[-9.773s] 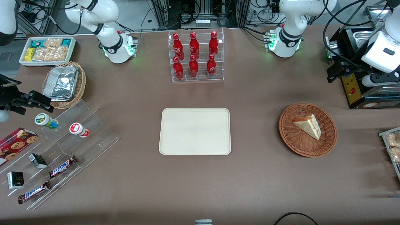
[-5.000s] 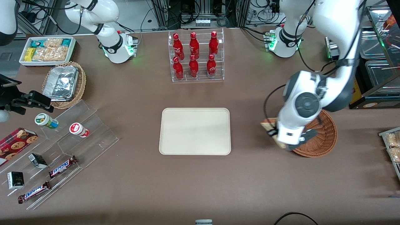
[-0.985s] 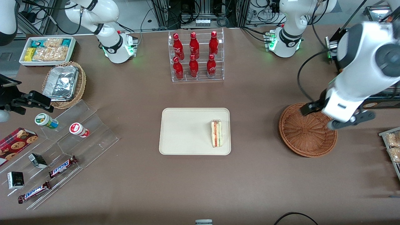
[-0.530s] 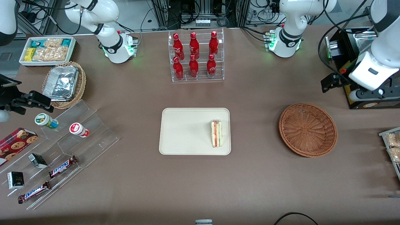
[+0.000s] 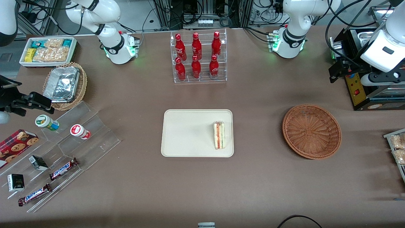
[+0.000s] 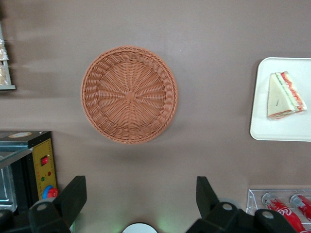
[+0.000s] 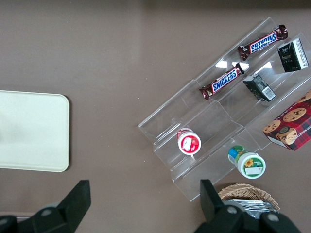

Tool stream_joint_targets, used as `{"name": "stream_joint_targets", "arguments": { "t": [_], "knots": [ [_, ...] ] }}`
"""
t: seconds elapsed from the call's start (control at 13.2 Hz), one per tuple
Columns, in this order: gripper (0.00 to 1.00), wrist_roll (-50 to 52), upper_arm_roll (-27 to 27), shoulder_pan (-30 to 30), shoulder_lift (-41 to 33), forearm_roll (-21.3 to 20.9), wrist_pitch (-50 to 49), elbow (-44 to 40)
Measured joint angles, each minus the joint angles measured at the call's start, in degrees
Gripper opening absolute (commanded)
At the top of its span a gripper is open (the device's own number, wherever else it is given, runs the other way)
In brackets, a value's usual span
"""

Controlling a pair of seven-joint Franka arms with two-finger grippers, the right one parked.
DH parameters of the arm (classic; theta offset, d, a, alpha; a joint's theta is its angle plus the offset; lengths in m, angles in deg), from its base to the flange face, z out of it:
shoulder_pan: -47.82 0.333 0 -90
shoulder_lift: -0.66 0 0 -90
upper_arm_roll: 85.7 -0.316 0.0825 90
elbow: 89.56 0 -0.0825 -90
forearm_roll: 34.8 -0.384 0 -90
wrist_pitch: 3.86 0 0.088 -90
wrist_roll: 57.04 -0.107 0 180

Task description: Place sandwich from basket to tray

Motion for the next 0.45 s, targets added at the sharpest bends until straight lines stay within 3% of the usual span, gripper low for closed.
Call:
{"name": "stream_joint_targets", "arguments": {
  "t": [0.45],
  "knots": [
    [1.0, -0.2, -1.5, -0.7, 0.6, 1.4, 0.1, 0.0]
  ]
}}
